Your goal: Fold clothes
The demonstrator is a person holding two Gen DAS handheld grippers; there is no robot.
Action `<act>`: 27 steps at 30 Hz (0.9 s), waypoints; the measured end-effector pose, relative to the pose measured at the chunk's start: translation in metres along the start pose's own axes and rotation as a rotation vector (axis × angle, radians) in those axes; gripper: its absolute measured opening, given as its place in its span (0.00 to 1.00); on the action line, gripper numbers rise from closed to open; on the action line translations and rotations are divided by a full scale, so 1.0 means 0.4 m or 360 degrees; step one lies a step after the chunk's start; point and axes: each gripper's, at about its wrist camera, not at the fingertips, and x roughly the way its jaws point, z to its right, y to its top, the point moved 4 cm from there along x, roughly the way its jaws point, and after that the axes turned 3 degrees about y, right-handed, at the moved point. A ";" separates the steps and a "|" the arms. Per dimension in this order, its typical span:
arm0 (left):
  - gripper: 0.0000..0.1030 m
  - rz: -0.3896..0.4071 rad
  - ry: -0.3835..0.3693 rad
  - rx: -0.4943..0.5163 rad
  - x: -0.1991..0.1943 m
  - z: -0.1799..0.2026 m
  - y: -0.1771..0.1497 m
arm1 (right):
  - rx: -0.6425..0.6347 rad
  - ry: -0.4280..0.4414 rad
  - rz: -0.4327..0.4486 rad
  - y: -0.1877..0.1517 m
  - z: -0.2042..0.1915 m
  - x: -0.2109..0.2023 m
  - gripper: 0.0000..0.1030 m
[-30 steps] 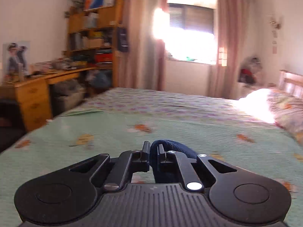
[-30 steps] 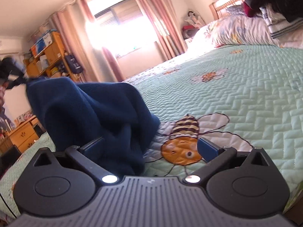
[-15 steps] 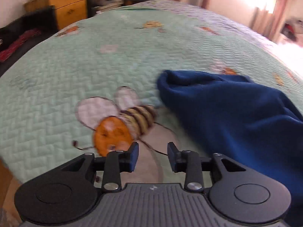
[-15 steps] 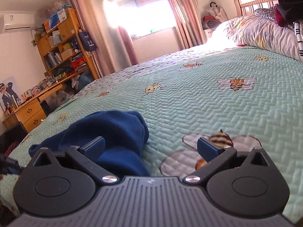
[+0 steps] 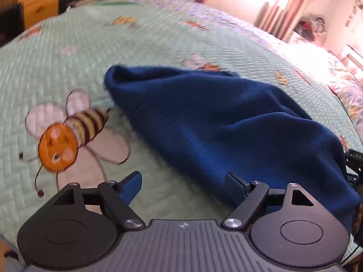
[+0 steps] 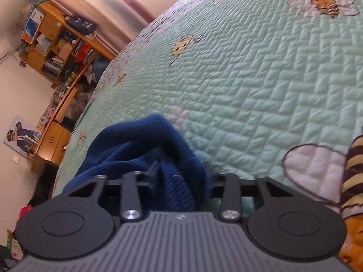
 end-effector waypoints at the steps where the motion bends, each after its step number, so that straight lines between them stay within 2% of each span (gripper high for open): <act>1: 0.80 -0.0006 -0.0008 -0.0025 0.001 -0.007 -0.003 | 0.0020 0.0022 -0.0007 -0.007 -0.008 -0.003 0.30; 2: 0.80 -0.0007 -0.0021 -0.0048 0.002 -0.014 -0.006 | 0.0083 0.0092 -0.0013 -0.014 -0.018 -0.017 0.23; 3: 0.80 -0.0009 -0.0035 -0.0071 0.002 -0.020 -0.009 | 0.0131 0.0161 -0.0017 -0.022 -0.032 -0.032 0.22; 4: 0.80 -0.0003 -0.0048 -0.0081 -0.002 -0.021 -0.010 | 0.0089 0.0222 -0.0008 -0.038 -0.070 -0.052 0.21; 7: 0.80 0.0031 -0.0080 -0.0074 -0.018 -0.011 -0.009 | -0.0313 0.0324 -0.0013 -0.127 -0.235 -0.099 0.21; 10: 0.80 0.0082 -0.0132 -0.0056 -0.049 0.018 -0.004 | -0.0719 0.0393 -0.0118 -0.261 -0.353 -0.110 0.21; 13: 0.80 0.0137 -0.0214 0.0008 -0.089 0.071 -0.001 | -0.0824 0.0332 -0.0244 -0.369 -0.343 -0.083 0.21; 17: 0.80 0.0146 -0.0207 0.0217 -0.095 0.178 -0.014 | -0.0966 0.0362 -0.0132 -0.414 -0.321 -0.123 0.24; 19: 0.80 0.0107 -0.0206 0.0284 -0.070 0.229 -0.030 | -0.0907 0.0383 -0.0125 -0.394 -0.310 -0.144 0.27; 21: 0.80 0.0058 -0.0169 0.0304 -0.030 0.265 -0.046 | -0.0777 0.0419 -0.0105 -0.359 -0.292 -0.167 0.37; 22: 0.85 0.0029 -0.0152 0.0296 -0.007 0.277 -0.055 | -0.0738 0.0416 -0.0078 -0.346 -0.282 -0.184 0.43; 25: 0.90 -0.0038 -0.0159 0.0264 0.054 0.306 -0.069 | -0.0766 0.0312 -0.0004 -0.327 -0.249 -0.238 0.54; 27: 0.94 -0.0033 -0.0110 0.0289 0.082 0.331 -0.066 | -0.0761 0.0281 0.0096 -0.316 -0.215 -0.282 0.74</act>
